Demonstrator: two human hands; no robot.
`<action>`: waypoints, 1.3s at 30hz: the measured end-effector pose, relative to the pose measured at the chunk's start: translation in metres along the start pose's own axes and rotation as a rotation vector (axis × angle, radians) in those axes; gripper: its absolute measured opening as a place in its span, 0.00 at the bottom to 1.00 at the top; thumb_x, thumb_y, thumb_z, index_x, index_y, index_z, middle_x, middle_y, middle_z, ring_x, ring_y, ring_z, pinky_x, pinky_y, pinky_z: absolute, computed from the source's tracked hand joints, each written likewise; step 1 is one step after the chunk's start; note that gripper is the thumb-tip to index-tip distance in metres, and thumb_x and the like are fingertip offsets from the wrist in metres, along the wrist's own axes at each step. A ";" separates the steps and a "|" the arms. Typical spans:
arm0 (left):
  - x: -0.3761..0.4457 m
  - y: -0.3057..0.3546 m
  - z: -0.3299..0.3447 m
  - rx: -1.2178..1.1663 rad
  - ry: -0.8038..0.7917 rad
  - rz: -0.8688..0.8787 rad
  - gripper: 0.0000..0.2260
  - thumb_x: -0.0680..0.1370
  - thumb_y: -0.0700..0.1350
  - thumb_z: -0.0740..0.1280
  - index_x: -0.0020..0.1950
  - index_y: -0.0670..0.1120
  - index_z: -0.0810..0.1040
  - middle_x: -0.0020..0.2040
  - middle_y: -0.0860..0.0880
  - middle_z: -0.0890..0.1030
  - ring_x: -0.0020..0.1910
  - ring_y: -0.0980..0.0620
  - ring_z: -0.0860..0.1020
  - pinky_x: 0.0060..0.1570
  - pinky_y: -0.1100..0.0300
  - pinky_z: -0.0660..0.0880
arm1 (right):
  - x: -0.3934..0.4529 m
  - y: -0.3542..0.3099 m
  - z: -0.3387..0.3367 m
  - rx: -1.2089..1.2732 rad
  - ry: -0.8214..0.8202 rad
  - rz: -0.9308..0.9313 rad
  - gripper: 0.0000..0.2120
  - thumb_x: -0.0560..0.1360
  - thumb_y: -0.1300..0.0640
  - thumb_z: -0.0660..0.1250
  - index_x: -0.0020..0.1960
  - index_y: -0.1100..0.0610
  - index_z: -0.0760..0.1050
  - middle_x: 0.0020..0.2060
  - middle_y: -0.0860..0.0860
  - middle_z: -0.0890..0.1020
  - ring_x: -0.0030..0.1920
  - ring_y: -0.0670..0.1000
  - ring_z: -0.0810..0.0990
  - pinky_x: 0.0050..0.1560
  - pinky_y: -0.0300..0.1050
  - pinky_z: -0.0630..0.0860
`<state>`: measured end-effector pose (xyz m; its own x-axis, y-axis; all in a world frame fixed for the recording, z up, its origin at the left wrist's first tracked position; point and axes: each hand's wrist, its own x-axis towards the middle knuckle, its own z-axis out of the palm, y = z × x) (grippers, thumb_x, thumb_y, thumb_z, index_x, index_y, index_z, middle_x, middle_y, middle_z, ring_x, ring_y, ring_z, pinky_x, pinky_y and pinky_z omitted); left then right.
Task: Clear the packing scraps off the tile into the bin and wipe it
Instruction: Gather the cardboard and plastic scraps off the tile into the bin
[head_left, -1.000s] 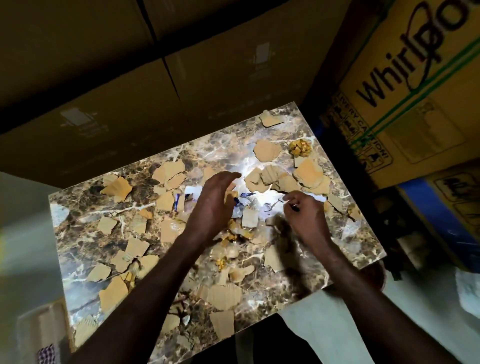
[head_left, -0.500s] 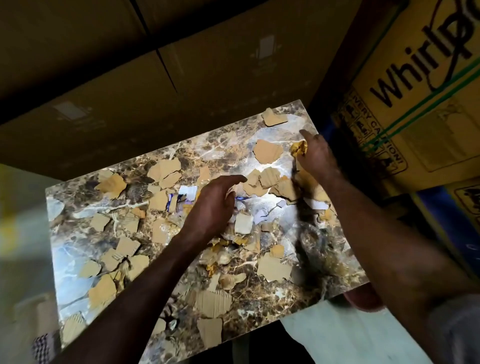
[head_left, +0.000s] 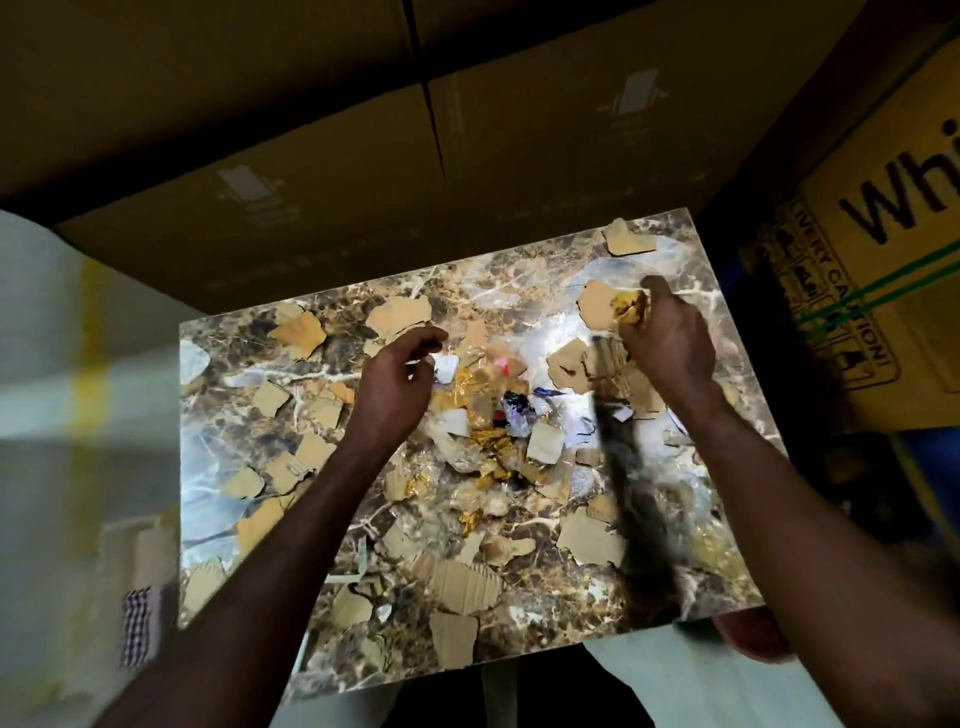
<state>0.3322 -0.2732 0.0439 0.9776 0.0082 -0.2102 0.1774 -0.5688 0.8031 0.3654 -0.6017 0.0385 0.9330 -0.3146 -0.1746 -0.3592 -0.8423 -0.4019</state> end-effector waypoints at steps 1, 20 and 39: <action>-0.001 -0.003 -0.001 -0.007 0.003 -0.001 0.18 0.84 0.36 0.65 0.67 0.54 0.83 0.61 0.57 0.86 0.61 0.55 0.85 0.59 0.45 0.84 | -0.009 -0.011 0.002 0.021 -0.010 -0.015 0.23 0.78 0.55 0.74 0.71 0.52 0.72 0.57 0.60 0.84 0.57 0.65 0.83 0.46 0.49 0.72; -0.022 -0.074 0.001 -0.024 0.020 -0.232 0.22 0.90 0.54 0.55 0.82 0.49 0.70 0.73 0.40 0.79 0.65 0.37 0.81 0.59 0.54 0.75 | -0.052 -0.169 0.094 -0.031 -0.582 -0.410 0.26 0.73 0.56 0.73 0.71 0.47 0.81 0.66 0.53 0.83 0.70 0.58 0.75 0.67 0.56 0.77; -0.022 -0.062 0.001 0.061 0.003 -0.135 0.18 0.89 0.53 0.61 0.75 0.46 0.78 0.69 0.43 0.81 0.65 0.44 0.80 0.58 0.59 0.71 | -0.074 -0.145 0.088 0.142 -0.381 -0.337 0.23 0.81 0.63 0.67 0.71 0.45 0.78 0.66 0.53 0.84 0.60 0.57 0.84 0.57 0.52 0.83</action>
<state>0.2993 -0.2388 -0.0016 0.9456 0.0910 -0.3123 0.3006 -0.6109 0.7324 0.3469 -0.4181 0.0302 0.9329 0.1670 -0.3190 -0.0649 -0.7933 -0.6053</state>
